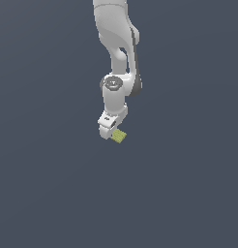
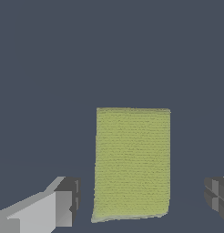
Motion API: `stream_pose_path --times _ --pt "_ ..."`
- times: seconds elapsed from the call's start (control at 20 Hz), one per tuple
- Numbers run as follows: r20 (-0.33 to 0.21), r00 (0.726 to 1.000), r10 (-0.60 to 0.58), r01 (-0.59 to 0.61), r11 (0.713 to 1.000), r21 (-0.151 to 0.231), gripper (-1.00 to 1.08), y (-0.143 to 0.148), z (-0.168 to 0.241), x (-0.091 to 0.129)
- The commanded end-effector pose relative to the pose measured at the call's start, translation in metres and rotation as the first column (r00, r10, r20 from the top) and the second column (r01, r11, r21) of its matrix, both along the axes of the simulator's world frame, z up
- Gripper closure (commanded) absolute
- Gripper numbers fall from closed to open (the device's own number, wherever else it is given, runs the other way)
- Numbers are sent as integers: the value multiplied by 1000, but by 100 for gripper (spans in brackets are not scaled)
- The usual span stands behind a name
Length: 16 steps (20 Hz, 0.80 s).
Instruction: Pick up the object and move it to a goal position.
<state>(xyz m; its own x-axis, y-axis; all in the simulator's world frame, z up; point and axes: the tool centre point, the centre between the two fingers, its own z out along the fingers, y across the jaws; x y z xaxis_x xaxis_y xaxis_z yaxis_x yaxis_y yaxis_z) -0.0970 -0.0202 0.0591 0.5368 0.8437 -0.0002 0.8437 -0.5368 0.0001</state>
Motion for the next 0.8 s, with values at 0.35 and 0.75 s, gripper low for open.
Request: stream_pose_path --times 0.35,0.75 --pt "0 1000 4 -4 1000 0 -92 0 -32 -1" --pt "0 1000 6 -6 1000 0 -92 0 -49 -1"
